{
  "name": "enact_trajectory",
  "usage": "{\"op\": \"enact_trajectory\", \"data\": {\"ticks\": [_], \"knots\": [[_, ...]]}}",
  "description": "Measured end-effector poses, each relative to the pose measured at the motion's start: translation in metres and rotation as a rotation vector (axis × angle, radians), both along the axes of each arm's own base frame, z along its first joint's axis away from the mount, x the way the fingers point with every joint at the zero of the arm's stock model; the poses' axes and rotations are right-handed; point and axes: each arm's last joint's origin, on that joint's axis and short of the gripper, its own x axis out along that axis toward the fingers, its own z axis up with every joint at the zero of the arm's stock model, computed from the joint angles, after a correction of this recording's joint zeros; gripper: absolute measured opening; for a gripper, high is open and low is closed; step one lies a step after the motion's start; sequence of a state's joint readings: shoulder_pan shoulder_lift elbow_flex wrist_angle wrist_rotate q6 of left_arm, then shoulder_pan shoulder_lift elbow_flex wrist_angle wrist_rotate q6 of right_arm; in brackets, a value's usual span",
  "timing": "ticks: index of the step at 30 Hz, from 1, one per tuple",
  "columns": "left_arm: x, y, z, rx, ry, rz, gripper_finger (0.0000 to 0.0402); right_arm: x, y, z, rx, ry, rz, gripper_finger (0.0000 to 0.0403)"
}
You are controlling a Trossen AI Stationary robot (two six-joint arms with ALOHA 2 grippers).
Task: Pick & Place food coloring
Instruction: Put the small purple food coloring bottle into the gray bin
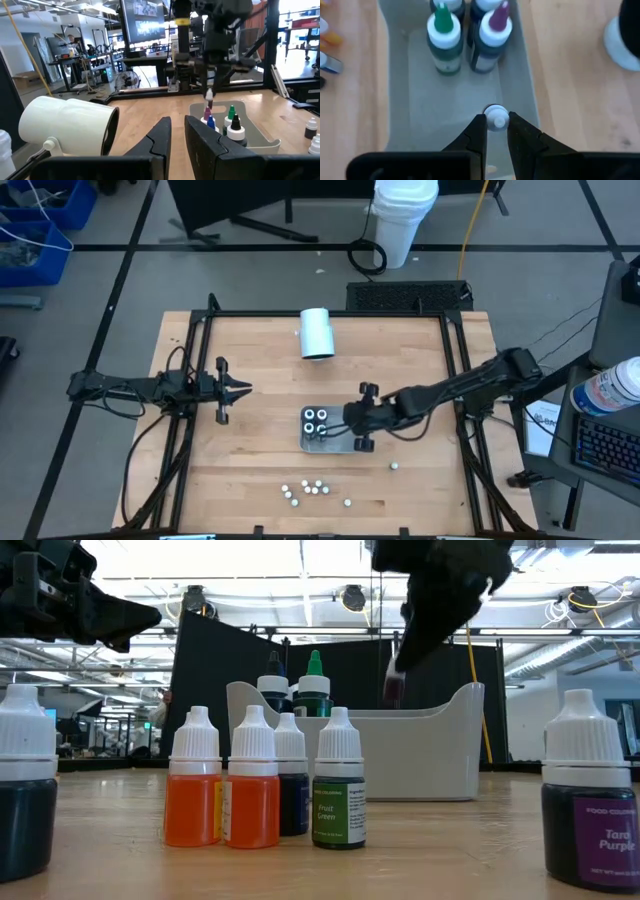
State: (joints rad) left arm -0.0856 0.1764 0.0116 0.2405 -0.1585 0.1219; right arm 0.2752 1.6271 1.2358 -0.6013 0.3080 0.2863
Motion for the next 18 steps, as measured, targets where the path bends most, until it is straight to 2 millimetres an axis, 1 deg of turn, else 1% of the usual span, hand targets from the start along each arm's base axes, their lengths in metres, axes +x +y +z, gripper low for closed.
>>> {"op": "enact_trajectory", "data": {"ticks": [6, 13, 18], "knots": [[0.0, 0.0, 0.0, 0.0, 0.0, 0.0, 0.0063, 0.008, 0.003, -0.023, -0.029, 0.077, 0.025, 0.0045], [0.0, 0.0, 0.0, 0.0, 0.0, 0.0, 0.0063, 0.014, 0.005, -0.034, 0.033, 0.088, 0.006, 0.0045], [0.0, 0.0, 0.0, 0.0, -0.001, 0.0, 0.0063, 0.016, 0.005, -0.042, 0.043, 0.111, -0.021, 0.0045]]}}
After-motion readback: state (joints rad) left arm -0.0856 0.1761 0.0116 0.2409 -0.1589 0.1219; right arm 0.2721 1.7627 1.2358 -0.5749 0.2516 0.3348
